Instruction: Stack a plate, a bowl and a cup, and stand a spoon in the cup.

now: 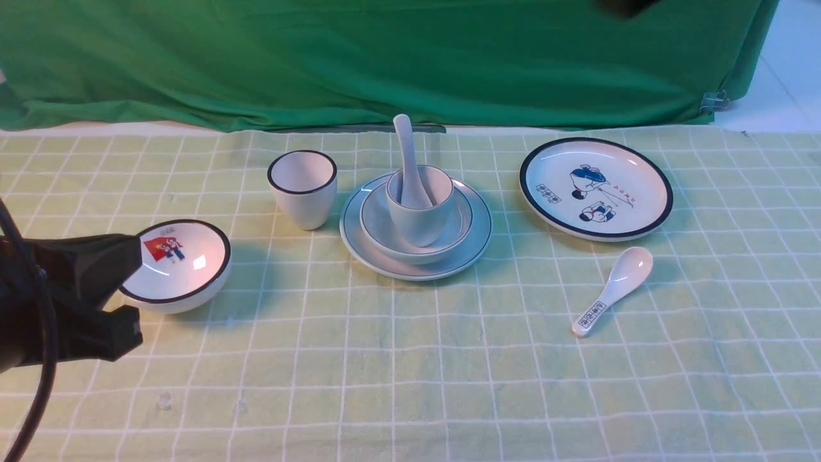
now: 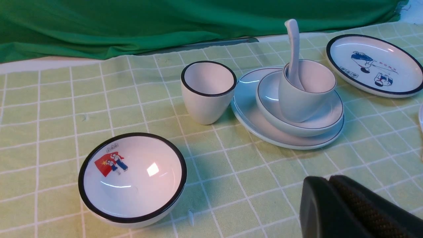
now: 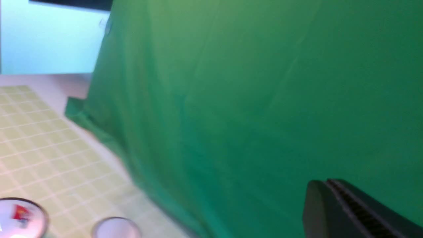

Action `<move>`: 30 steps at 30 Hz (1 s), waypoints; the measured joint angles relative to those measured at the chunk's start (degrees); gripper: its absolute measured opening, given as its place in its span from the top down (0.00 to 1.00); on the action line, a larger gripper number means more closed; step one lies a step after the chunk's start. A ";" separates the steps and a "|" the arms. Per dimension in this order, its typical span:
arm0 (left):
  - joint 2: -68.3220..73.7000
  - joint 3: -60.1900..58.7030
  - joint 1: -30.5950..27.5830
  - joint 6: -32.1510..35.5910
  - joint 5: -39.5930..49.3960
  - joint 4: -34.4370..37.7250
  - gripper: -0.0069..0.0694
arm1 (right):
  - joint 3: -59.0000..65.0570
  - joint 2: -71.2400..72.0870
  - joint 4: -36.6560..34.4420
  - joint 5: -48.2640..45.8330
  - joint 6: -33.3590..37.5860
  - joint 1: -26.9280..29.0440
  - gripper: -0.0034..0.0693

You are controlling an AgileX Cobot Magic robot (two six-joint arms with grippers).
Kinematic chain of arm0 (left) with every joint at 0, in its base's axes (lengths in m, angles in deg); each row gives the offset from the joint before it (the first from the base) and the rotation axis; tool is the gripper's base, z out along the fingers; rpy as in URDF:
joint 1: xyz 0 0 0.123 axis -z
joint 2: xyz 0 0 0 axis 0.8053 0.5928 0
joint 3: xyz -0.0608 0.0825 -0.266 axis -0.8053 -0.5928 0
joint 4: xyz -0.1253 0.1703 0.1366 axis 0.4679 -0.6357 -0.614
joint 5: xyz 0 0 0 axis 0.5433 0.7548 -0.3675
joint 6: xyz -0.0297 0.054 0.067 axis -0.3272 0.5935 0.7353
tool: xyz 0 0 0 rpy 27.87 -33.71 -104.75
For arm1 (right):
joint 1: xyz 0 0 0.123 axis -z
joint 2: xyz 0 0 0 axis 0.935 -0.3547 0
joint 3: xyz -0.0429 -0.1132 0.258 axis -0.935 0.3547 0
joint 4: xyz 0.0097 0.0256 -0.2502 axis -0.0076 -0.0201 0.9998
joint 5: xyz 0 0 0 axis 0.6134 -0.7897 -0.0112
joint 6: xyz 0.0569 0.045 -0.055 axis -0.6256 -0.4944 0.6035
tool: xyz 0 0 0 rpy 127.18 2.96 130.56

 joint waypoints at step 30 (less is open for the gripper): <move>0.00 0.00 0.00 0.17 0.00 0.00 0.89 | 64.13 42.26 8.53 24.98 -24.43 8.37 0.90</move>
